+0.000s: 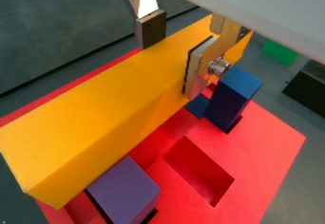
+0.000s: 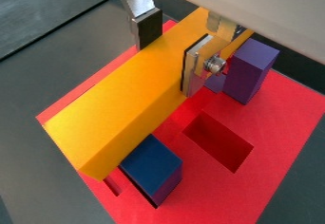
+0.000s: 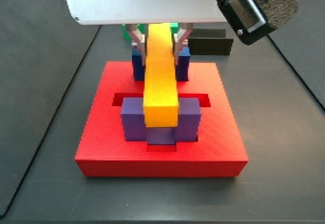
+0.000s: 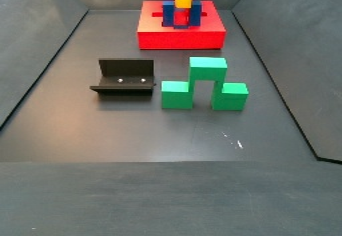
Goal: Pick up the yellow object. Move up. Move to above the board. Insert the yellow object.
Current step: Insert the yellow object.
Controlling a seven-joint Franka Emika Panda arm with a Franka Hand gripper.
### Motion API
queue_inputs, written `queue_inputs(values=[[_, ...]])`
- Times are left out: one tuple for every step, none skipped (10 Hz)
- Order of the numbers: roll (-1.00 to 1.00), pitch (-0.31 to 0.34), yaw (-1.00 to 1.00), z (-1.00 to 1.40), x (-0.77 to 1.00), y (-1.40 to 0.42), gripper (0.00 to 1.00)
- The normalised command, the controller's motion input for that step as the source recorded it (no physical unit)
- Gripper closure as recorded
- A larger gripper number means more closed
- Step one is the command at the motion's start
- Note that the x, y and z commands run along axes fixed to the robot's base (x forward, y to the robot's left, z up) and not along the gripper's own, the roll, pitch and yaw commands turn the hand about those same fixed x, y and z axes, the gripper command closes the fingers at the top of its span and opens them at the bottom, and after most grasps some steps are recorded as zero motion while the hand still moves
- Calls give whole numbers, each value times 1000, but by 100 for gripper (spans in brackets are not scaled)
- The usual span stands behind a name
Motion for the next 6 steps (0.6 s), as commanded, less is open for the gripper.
queue_inputs(values=[[117, 17, 0, -80, 60, 0, 100], [119, 7, 0, -91, 43, 0, 100], [123, 0, 0, -111, 20, 0, 100], [131, 0, 0, -154, 0, 0, 100], [93, 0, 0, -174, 0, 0, 100], [71, 0, 0, -183, 37, 0, 100]])
